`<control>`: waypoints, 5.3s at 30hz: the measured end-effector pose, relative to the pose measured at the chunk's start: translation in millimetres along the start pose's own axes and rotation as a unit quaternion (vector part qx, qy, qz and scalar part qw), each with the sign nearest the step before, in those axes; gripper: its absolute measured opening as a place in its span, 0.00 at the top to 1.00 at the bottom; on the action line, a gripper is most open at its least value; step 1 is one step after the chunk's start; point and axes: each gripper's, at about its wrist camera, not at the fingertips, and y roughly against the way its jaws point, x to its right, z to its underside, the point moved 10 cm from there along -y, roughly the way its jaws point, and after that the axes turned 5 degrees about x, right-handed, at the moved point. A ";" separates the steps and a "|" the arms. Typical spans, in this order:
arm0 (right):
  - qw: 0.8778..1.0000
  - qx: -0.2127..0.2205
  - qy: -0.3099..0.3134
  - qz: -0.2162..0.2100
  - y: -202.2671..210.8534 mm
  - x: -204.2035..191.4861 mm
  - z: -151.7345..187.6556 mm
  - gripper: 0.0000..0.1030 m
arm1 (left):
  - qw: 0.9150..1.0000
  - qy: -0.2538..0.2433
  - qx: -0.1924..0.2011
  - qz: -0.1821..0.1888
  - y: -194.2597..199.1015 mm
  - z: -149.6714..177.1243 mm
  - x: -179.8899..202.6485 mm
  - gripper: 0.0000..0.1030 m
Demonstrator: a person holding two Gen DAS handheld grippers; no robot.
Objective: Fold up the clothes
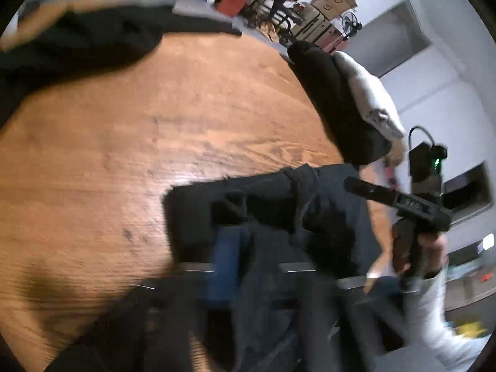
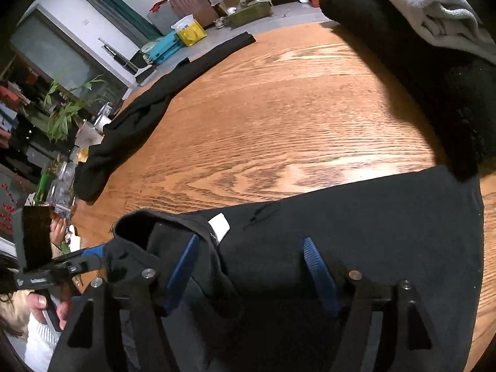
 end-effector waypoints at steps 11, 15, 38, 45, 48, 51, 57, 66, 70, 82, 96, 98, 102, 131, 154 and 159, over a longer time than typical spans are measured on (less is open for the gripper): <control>1.000 0.012 -0.028 0.001 10.8 14.6 -6.9 0.25 | 0.952 -0.169 -0.241 0.084 -21.1 165.9 118.7 0.92; 0.999 0.010 -0.037 -0.005 17.5 18.7 -0.5 0.24 | 0.952 -0.166 -0.210 0.148 14.6 161.3 130.9 0.85; 0.951 -0.074 0.295 -0.051 34.5 -130.1 136.5 0.57 | 0.983 0.120 -0.130 0.038 -20.5 68.2 -31.9 0.19; 0.884 -0.059 0.462 -0.036 36.2 -173.9 159.7 0.64 | 0.963 0.163 -0.188 0.099 -26.8 59.5 -34.7 0.19; 0.830 -0.027 0.558 -0.006 30.3 -189.1 164.7 0.55 | 0.968 0.120 -0.200 0.095 -29.9 50.1 -33.7 0.19; 0.769 -0.024 0.638 0.032 19.9 -187.7 175.2 0.55 | 0.979 0.086 -0.171 0.073 -28.5 35.2 -41.6 0.19; 0.729 -0.017 0.679 0.085 9.0 -192.4 172.2 0.76 | 0.985 0.089 -0.136 0.061 -29.5 25.1 -53.8 0.19; 0.685 -0.077 0.722 0.061 -11.4 -218.7 210.0 0.86 | 0.982 0.024 -0.163 0.093 -39.0 49.5 -22.9 0.20; 0.683 -0.094 0.722 0.066 -23.5 -216.3 213.3 0.92 | 0.979 0.037 -0.173 0.104 -43.5 49.0 -19.2 0.20; 0.633 -0.130 0.760 0.068 -19.3 -191.8 241.5 0.90 | 0.967 0.101 -0.182 0.148 -35.1 45.4 -35.1 0.19; 0.677 -0.078 0.726 0.094 -38.2 -192.2 204.0 0.92 | 0.965 0.108 -0.188 0.150 -35.6 45.1 -37.1 0.19; 0.673 -0.086 0.728 0.099 -46.6 -188.2 203.9 0.95 | 0.964 0.111 -0.189 0.151 -35.7 44.8 -37.5 0.19; 0.682 -0.077 0.723 0.077 -33.2 -199.7 202.6 0.95 | 0.962 0.119 -0.192 0.156 -36.6 43.8 -39.3 0.19; 0.990 -0.105 0.091 0.024 -49.3 -36.8 30.8 0.58 | 0.983 0.104 -0.134 0.073 -56.5 17.3 -58.8 0.93; 0.993 -0.051 0.098 0.038 -19.2 -14.6 24.7 0.37 | 0.978 0.200 -0.031 0.050 -18.2 -32.9 -103.0 0.38; 0.997 -0.048 0.050 0.019 -32.8 -15.2 17.8 0.41 | 0.983 0.173 -0.042 0.036 -27.0 -27.9 -98.5 0.38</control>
